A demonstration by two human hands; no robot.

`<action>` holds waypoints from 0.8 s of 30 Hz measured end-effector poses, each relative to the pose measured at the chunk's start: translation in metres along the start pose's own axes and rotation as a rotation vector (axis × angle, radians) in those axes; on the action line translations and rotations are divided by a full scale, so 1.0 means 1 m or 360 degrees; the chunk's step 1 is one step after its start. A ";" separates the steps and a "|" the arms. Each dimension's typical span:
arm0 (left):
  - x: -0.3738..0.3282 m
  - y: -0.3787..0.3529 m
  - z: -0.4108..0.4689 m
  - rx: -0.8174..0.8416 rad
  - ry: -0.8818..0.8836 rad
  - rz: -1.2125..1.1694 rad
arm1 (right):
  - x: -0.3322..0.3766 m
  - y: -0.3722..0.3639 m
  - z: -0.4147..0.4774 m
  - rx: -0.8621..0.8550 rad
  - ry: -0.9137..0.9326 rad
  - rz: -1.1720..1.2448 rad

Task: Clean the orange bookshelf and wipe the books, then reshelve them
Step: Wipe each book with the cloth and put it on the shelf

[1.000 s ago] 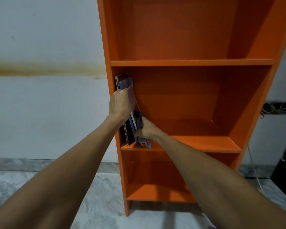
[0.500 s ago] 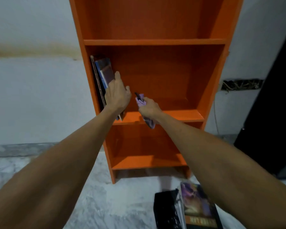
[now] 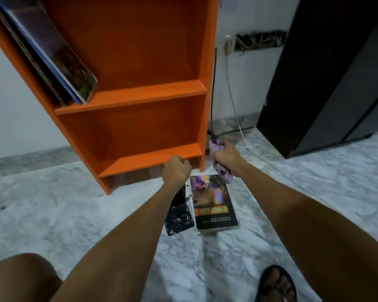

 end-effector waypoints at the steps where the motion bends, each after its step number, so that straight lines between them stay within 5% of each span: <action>1: 0.016 -0.016 -0.004 0.0070 0.0098 -0.0045 | -0.021 -0.001 -0.002 0.0001 -0.0100 0.0016; 7: 0.125 -0.105 -0.015 0.0397 0.0774 -0.0202 | -0.131 -0.018 -0.006 0.0116 -0.0636 -0.0118; 13: 0.162 -0.140 -0.023 0.0530 0.1117 -0.0411 | -0.198 -0.045 -0.012 0.0021 -0.0823 0.0023; 24: 0.162 -0.157 -0.012 0.0384 0.1055 -0.0825 | -0.218 -0.063 -0.010 -0.0111 -0.0893 -0.0048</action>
Point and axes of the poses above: each hand's wrist, its own z-axis towards the middle knuckle, its own y-axis out of the back of the hand, x = y × z, the point moved 2 cm from there along z, towards the middle knuckle, and after that the axes turned 10 degrees about -z, right-handed, at the moved point
